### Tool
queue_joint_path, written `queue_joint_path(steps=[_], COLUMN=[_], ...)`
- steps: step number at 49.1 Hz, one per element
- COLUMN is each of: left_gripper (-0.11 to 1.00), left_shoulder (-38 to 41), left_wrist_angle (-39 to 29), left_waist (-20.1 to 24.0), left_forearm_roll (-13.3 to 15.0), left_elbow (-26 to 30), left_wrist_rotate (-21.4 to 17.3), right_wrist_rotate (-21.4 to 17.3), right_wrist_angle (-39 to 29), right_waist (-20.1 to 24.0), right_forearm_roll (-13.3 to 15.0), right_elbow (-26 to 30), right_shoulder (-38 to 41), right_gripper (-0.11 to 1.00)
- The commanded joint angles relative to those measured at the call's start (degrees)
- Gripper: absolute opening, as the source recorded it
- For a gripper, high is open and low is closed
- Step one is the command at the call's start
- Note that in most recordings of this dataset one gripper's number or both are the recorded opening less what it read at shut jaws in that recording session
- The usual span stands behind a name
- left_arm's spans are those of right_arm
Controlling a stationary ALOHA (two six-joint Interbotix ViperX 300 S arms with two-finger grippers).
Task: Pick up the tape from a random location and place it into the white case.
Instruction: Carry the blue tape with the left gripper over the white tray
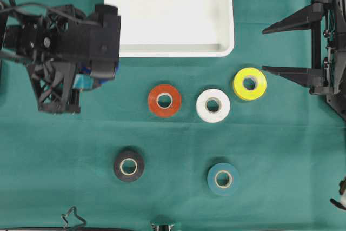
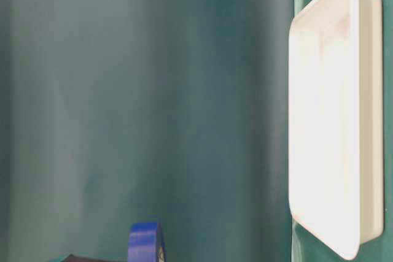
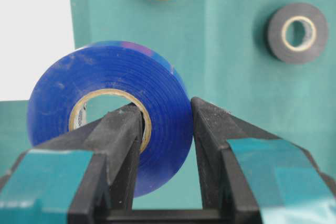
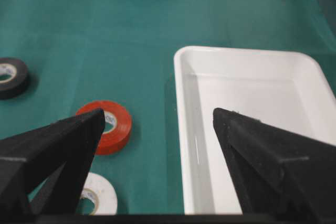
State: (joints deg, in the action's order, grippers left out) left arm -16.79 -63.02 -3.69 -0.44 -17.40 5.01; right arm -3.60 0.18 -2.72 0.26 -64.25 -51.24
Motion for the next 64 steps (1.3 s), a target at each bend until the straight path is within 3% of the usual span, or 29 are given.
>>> queue_joint_path(steps=[1,16,29,49,64], left_gripper=[0.24,0.24,0.24,0.24,0.24], left_shoulder=[-0.9,-0.8,-0.8,0.1,7.2], left_wrist_angle=[0.4,1.1,1.8,4.7,7.4], left_waist=[2.8,14.3,21.4,22.1,22.1], left_forearm_roll=[-0.3,-0.3,-0.3,-0.3,-0.4], left_elbow=[0.4,-1.9,-2.4,-2.5,3.9], left_wrist_rotate=[-0.2,-2.8,-6.3,-6.4,-6.9], right_wrist_rotate=[0.1,0.1,0.1,0.0,0.0], right_wrist_angle=[0.2,-0.3,-0.3,-0.6,-1.0], right_waist=[0.0,0.0,0.0,-0.1,0.0], right_forearm_roll=[0.1,0.1,0.1,0.1,0.1], right_elbow=[1.7,1.7,1.7,1.7,1.6], right_shoulder=[0.3,0.2,0.3,0.3,0.3], right_gripper=[0.93,0.93,0.93,0.93,0.93])
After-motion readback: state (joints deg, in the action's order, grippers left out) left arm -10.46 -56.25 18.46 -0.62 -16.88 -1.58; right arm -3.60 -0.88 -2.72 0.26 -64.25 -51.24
